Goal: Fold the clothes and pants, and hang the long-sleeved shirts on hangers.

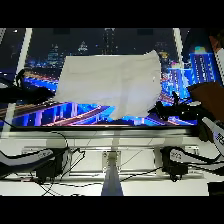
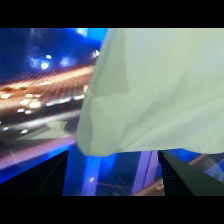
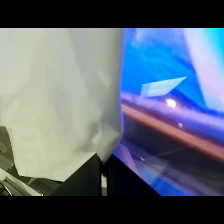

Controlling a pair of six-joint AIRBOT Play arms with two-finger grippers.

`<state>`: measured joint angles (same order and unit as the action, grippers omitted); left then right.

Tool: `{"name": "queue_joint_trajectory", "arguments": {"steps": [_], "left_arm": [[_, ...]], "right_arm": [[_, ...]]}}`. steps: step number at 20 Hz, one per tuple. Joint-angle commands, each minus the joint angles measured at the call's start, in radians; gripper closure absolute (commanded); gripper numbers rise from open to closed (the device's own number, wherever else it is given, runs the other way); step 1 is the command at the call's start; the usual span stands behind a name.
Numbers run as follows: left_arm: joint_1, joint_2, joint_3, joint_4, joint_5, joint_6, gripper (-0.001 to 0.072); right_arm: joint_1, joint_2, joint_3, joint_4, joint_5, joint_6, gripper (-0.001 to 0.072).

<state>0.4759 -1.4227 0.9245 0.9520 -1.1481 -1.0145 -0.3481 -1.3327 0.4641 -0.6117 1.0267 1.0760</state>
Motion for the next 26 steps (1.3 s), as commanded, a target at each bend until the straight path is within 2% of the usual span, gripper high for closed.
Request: {"name": "queue_joint_trajectory", "arguments": {"steps": [1, 10, 14, 17, 18, 21, 25, 26], "left_arm": [[-0.058, -0.025, -0.004, -0.019, 0.031, 0.001, 0.0103], [-0.083, -0.058, 0.016, 0.005, 0.047, 0.0, 0.0105], [-0.042, -0.057, 0.079, 0.004, -0.016, -0.019, 0.0105], [-0.064, -0.073, 0.078, 0.005, -0.072, -0.018, 0.0105], [-0.079, -0.084, 0.078, 0.008, -0.089, -0.018, 0.0127], [-0.095, -0.093, 0.085, 0.07, -0.058, -0.018, 0.0131], [-0.036, -0.093, 0.159, 0.13, -0.044, -0.019, 0.0131], [-0.031, -0.097, 0.158, 0.13, -0.047, -0.019, 0.0156]], "right_arm": [[0.0, 0.002, 0.011, 0.042, -0.029, -0.077, 0.07], [0.0, 0.017, 0.099, 0.039, -0.024, -0.076, 0.07], [0.0, 0.017, 0.099, 0.037, -0.026, -0.076, 0.07], [0.0, 0.017, 0.099, 0.035, -0.026, -0.076, 0.07], [0.0, 0.017, 0.099, 0.035, -0.026, -0.076, 0.07], [0.0, 0.017, 0.099, 0.035, -0.024, -0.076, 0.07], [0.0, 0.017, 0.099, 0.035, -0.025, -0.076, 0.07], [0.0, 0.017, 0.099, 0.035, -0.025, -0.076, 0.07]]}}
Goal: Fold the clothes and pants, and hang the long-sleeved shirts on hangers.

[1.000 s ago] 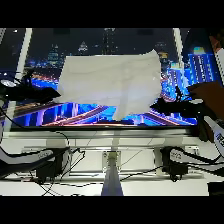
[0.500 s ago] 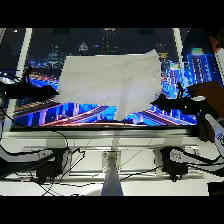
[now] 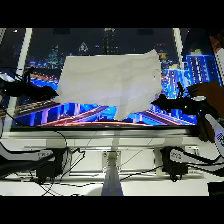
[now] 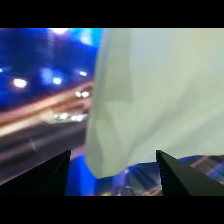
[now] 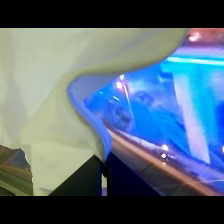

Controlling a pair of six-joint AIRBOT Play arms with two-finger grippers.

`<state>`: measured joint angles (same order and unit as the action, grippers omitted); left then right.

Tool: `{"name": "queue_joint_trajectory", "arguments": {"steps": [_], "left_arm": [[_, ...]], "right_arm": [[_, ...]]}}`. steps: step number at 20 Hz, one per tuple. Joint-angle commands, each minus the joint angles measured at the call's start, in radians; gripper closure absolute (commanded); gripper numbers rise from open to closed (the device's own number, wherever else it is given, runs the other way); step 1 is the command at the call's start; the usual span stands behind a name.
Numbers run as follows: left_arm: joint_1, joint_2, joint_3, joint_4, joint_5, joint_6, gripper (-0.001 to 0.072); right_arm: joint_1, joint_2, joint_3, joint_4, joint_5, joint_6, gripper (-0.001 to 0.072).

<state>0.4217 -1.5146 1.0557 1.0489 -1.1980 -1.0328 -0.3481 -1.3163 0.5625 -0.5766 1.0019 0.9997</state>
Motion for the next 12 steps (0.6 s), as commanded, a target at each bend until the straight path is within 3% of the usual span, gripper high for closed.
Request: {"name": "queue_joint_trajectory", "arguments": {"steps": [1, 5, 6, 8, 9, 10, 11, 12], "left_arm": [[0.022, -0.012, 0.02, 0.036, -0.008, -0.001, 0.0172], [-0.029, -0.08, -0.024, 0.032, -0.089, 0.0, 0.0172], [-0.045, -0.099, -0.026, 0.032, -0.09, 0.0, 0.0211], [-0.065, -0.119, -0.026, 0.023, -0.061, 0.0, 0.0519], [-0.067, -0.119, -0.025, 0.013, -0.03, 0.0, 0.0602], [-0.066, -0.117, -0.019, -0.003, -0.005, 0.0, 0.0615], [-0.061, -0.114, -0.007, -0.014, 0.011, 0.0, 0.0697], [-0.058, -0.113, 0.018, -0.021, 0.012, 0.0, 0.0693]], "right_arm": [[0.0, 0.001, 0.001, 0.0, 0.0, 0.0, 0.07], [0.0, 0.001, 0.001, 0.0, 0.0, 0.0, 0.07], [0.0, 0.001, 0.001, 0.0, 0.0, 0.0, 0.0699], [0.0, 0.001, 0.001, 0.0, 0.0, 0.0, 0.07], [0.0, 0.001, 0.001, 0.0, 0.0, 0.0, 0.07], [0.0, 0.001, 0.003, -0.001, 0.0, -0.003, 0.07], [0.0, 0.001, 0.008, 0.0, 0.0, -0.025, 0.07], [0.0, 0.001, 0.02, -0.002, 0.003, -0.035, 0.07]]}}
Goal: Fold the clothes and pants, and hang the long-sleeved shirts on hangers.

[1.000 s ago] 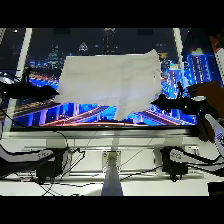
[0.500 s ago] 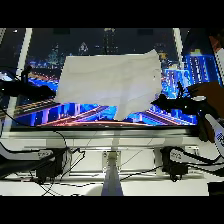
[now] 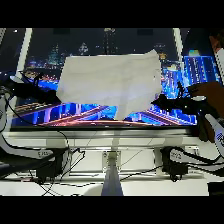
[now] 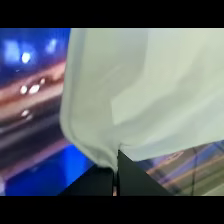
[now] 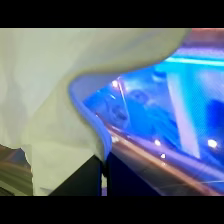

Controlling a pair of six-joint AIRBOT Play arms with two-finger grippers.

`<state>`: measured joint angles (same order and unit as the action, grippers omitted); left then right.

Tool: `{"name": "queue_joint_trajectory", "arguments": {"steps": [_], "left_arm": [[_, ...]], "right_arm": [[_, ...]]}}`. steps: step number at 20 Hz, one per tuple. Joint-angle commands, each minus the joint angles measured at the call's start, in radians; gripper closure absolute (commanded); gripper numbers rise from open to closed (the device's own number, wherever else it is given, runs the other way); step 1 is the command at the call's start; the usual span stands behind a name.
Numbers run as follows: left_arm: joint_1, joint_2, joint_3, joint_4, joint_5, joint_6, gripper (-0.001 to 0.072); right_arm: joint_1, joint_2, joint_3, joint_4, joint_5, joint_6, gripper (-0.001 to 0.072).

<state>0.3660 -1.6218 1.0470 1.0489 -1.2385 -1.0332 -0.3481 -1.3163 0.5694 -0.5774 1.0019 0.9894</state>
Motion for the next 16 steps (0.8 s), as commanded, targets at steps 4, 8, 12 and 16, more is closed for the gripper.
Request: {"name": "queue_joint_trajectory", "arguments": {"steps": [4, 8, 12, 16], "left_arm": [[-0.003, 0.031, 0.172, -0.112, 0.045, 0.007, 0.0693], [-0.003, 0.132, 0.324, -0.338, 0.046, 0.083, 0.0693], [-0.003, 0.298, 0.436, -0.505, 0.099, 0.184, 0.0693], [0.004, 0.552, 0.456, -0.5, 0.344, 0.19, 0.0694]], "right_arm": [[0.0, 0.007, 0.152, 0.0, 0.1, -0.057, 0.07], [0.0, 0.097, 0.373, 0.001, 0.208, -0.068, 0.07], [0.0, 0.27, 0.63, 0.001, 0.199, -0.068, 0.07], [0.0, 0.455, 0.835, 0.001, 0.088, -0.068, 0.07]]}}
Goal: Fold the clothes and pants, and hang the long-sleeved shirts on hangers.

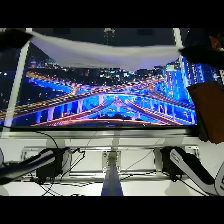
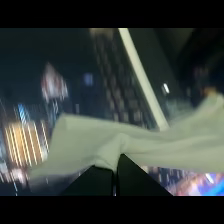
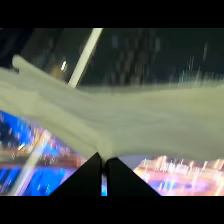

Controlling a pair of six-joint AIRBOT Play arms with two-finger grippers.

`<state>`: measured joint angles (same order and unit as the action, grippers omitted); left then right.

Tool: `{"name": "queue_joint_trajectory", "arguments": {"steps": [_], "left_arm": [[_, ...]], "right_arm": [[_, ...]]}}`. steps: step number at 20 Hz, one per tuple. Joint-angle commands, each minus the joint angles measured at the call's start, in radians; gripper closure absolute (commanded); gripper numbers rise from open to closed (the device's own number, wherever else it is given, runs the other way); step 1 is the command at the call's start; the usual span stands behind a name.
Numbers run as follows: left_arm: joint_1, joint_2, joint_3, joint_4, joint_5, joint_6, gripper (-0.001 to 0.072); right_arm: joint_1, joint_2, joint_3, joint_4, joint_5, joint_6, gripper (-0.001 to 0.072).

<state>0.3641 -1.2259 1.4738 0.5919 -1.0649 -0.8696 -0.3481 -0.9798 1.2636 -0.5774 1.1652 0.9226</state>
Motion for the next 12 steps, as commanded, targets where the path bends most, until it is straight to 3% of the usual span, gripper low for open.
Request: {"name": "queue_joint_trajectory", "arguments": {"steps": [1, 6, 9, 12], "left_arm": [[0.008, 0.224, 0.029, -0.042, 0.244, 0.026, 0.0694], [0.021, 0.508, 0.029, 0.075, 0.474, 0.006, 0.0693], [0.051, 0.584, 0.028, 0.172, 0.48, -0.128, 0.0694], [0.051, 0.538, 0.027, 0.254, 0.377, -0.19, 0.0694]], "right_arm": [[0.0, 0.162, 0.176, 0.0, -0.115, -0.001, 0.07], [0.0, 0.335, 0.27, 0.0, -0.231, 0.0, 0.07], [0.0, 0.381, 0.273, -0.022, -0.249, 0.01, 0.0701], [0.0, 0.331, 0.273, -0.146, -0.239, 0.14, 0.0702]]}}
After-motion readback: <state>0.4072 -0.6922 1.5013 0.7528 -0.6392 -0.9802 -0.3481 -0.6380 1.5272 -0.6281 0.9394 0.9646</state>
